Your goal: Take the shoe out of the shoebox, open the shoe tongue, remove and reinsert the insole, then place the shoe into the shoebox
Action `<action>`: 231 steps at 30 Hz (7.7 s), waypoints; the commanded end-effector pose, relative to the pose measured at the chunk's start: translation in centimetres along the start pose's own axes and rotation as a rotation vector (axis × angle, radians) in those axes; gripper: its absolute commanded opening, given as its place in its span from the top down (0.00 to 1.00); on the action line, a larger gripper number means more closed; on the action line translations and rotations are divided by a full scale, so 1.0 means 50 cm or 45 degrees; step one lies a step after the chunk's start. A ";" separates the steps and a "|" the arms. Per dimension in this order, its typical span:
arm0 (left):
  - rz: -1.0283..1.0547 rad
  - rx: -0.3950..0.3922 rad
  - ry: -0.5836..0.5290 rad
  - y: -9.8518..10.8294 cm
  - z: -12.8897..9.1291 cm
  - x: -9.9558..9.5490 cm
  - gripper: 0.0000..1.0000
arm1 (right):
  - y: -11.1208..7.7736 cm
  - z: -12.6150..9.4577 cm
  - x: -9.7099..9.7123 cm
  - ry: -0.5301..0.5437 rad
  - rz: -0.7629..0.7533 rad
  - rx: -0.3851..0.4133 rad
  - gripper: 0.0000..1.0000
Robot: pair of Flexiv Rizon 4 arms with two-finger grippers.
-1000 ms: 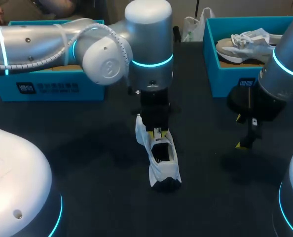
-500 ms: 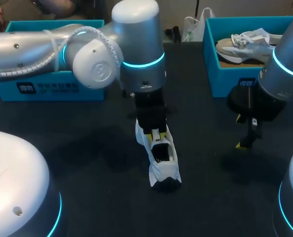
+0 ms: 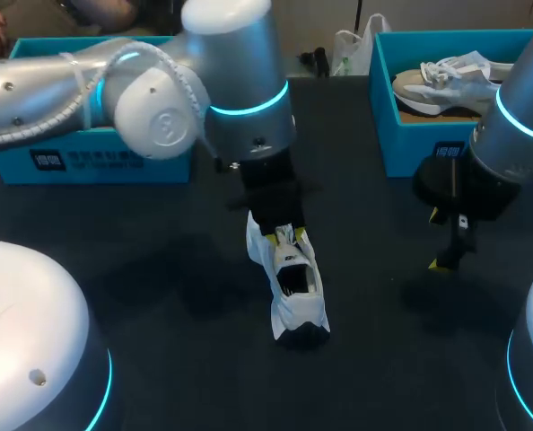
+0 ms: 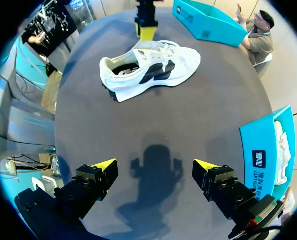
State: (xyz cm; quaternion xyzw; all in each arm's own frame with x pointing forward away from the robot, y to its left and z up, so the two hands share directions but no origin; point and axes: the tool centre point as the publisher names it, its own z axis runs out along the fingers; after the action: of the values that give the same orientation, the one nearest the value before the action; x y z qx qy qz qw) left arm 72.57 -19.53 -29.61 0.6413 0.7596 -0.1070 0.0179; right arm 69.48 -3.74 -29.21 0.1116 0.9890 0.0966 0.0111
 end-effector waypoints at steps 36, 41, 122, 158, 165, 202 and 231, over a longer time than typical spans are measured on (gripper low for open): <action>-1.407 -0.135 0.048 -0.126 -0.044 0.050 0.00 | -0.001 0.002 0.002 -0.003 0.000 0.001 0.00; -1.585 -0.060 0.042 -0.158 -0.030 0.045 0.00 | -0.001 0.002 0.002 -0.003 0.000 0.001 0.00; -1.941 -0.239 -0.052 -0.189 0.146 0.016 1.00 | -0.001 0.002 0.002 -0.003 0.000 0.001 0.00; -1.733 -0.296 -0.017 0.123 -0.310 0.092 1.00 | -0.001 0.002 0.002 -0.003 0.000 0.001 0.00; -1.706 -0.324 0.053 0.180 -0.352 0.104 1.00 | -0.001 0.002 0.002 -0.003 0.000 0.001 0.00; -1.745 -0.313 -0.003 0.401 -0.483 0.333 1.00 | -0.001 0.002 0.002 -0.003 0.000 0.001 0.00; -1.752 -0.311 -0.001 0.723 -0.512 0.636 1.00 | -0.001 0.002 0.002 -0.003 0.000 0.001 0.00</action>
State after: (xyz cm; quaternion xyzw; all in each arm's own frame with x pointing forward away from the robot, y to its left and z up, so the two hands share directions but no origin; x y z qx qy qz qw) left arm 103.94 19.95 -14.32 -0.0033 0.9996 0.0089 0.0264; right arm 69.47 -3.74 -29.20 0.1116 0.9890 0.0966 0.0112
